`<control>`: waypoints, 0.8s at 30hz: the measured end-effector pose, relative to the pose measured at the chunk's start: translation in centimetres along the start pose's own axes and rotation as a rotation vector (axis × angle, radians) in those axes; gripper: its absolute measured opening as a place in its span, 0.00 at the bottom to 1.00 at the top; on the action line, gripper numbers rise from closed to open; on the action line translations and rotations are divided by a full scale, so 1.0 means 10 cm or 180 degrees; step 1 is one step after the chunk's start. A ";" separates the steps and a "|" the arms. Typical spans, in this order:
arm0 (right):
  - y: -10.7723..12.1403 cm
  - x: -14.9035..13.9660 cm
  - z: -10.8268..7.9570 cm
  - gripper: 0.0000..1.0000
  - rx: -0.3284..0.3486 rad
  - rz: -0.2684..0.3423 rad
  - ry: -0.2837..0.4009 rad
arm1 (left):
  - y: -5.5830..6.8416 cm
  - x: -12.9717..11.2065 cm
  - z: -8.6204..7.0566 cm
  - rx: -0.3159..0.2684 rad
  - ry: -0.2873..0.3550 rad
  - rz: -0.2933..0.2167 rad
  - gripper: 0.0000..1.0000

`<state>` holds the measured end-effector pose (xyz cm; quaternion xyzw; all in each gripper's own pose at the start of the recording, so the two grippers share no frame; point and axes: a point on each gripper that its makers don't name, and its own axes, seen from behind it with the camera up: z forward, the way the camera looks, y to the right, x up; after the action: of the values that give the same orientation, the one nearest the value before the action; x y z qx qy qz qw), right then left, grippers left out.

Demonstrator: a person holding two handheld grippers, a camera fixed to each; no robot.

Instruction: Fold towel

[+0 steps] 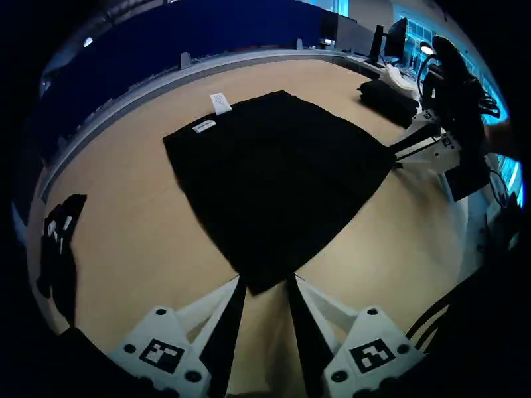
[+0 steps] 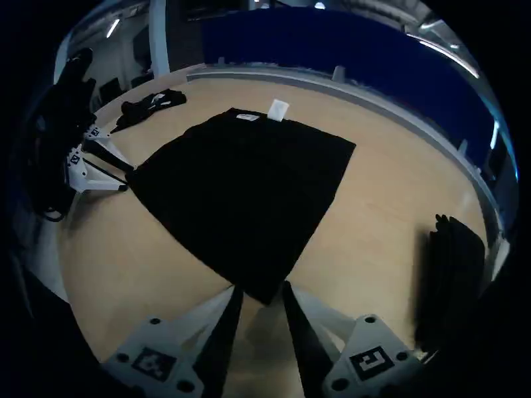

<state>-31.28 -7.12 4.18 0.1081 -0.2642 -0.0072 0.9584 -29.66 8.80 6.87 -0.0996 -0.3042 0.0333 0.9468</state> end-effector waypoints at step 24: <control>0.04 0.34 -0.10 0.12 -0.0038 0.0070 0.0137 | -0.03 0.05 -0.17 0.0142 0.0005 -0.0210 0.09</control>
<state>-27.89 -6.79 5.10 0.0995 -0.2447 0.0041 0.9645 -28.22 8.28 5.84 -0.0684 -0.3057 0.0088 0.9496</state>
